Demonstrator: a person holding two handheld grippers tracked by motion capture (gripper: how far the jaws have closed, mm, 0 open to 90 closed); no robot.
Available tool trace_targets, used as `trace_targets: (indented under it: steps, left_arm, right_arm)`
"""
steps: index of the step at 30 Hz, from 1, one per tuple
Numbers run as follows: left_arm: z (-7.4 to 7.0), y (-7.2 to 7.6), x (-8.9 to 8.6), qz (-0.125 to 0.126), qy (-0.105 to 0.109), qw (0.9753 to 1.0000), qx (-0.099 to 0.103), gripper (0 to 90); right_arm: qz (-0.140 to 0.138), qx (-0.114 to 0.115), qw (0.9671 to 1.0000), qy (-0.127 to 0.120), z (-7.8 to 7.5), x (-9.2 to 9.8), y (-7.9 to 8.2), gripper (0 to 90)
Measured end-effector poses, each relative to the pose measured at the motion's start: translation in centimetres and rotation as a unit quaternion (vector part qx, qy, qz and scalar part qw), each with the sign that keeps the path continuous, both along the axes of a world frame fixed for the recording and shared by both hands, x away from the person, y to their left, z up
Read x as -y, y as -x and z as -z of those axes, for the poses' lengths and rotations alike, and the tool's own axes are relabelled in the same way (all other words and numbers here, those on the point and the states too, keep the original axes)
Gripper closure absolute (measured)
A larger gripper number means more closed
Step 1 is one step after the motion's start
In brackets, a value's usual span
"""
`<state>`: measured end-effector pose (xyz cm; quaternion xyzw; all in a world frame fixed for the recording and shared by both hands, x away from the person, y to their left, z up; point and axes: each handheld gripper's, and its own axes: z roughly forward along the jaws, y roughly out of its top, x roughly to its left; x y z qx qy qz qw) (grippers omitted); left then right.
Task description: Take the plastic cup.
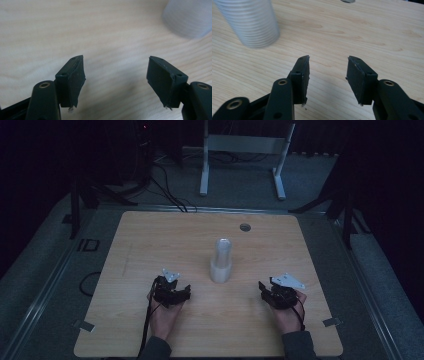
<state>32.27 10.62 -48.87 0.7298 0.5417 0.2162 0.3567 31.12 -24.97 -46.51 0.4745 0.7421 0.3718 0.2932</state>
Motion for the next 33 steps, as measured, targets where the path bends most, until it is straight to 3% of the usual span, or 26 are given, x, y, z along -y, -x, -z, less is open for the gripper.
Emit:
trace_targets:
  steps: [1, 4, 8, 15, 17, 22, 26, 33]
  left_arm:
    - [-0.3, -0.1, 0.0, 0.01, 0.013, 0.9998, 0.013, 30.0]
    - [-0.7, -0.1, 0.0, 0.018, 0.015, 0.9993, 0.027, 30.4]
    - [-1.2, -0.3, -0.2, 0.036, 0.047, 0.9979, 0.025, 31.4]
    - [-1.8, -0.6, 0.1, 0.054, 0.049, 0.9963, 0.046, 31.8]
    - [-2.0, -0.8, 0.2, 0.063, 0.06, 0.9952, 0.045, 31.9]
    - [-2.6, -1.1, 1.1, 0.072, 0.053, 0.9947, 0.05, 32.1]
    - [-2.9, -1.4, 2.2, 0.095, 0.049, 0.9924, 0.061, 32.3]
    - [-3.0, -1.8, 3.5, 0.137, 0.046, 0.9873, 0.066, 41.3]
  right_arm:
    - [-0.003, -0.003, 1.0, 0.0, -0.1, -0.2, -0.1, 50.7]
    - [-0.008, -0.005, 1.0, 0.001, -0.2, -0.4, -0.1, 50.0]
    - [-0.016, -0.006, 0.9998, 0.006, -0.5, -0.9, -0.3, 49.1]
    - [-0.038, -0.006, 0.9992, 0.008, -1.5, -1.7, -0.6, 48.3]
    - [-0.045, -0.004, 0.9989, 0.013, -1.8, -2.1, -0.7, 46.0]
    - [-0.057, 0.002, 0.9983, 0.011, -2.8, -3.0, -1.1, 36.1]
    - [-0.076, -0.001, 0.9971, -0.004, -3.4, -3.7, -1.6, 34.1]
    - [-0.107, 0.01, 0.9942, -0.002, -4.6, -4.6, -2.0, 35.7]
